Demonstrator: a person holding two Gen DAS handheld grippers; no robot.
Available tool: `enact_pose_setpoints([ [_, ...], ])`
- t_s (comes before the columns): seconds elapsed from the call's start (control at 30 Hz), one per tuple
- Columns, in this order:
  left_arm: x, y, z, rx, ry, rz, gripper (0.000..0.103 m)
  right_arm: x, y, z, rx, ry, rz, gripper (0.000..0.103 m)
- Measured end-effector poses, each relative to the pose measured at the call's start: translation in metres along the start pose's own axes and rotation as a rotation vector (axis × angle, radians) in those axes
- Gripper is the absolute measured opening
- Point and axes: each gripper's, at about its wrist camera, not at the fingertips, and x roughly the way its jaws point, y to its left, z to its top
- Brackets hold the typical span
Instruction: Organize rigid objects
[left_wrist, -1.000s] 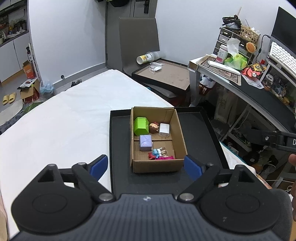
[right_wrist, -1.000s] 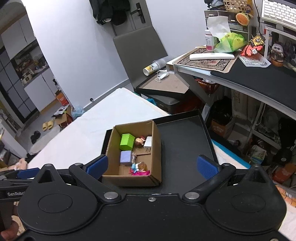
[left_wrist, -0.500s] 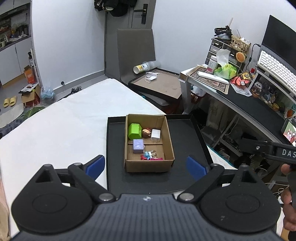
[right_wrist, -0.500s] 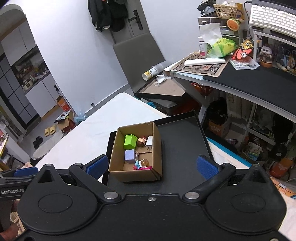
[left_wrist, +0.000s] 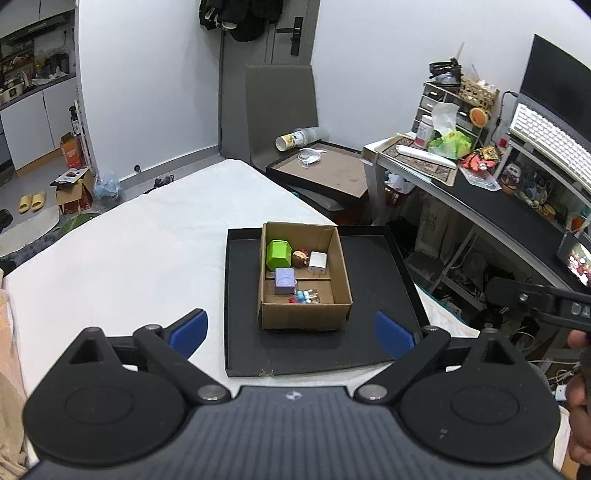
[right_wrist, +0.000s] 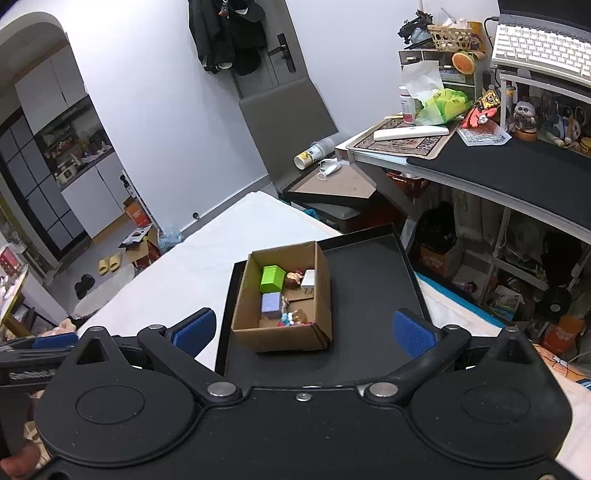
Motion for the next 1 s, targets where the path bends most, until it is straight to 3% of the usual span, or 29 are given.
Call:
enact_pose_setpoints([
  [0.47,-0.006,-0.001,-0.024,0.002,0.007,0.014,0.097,-0.015,-0.007,-0.016,0.006,-0.022,-0.013,0.103],
  [1.0,-0.004,-0.001,-0.029,0.005,0.019,0.015,0.097,-0.011,-0.005,-0.021,-0.021,-0.013,-0.043,0.103],
])
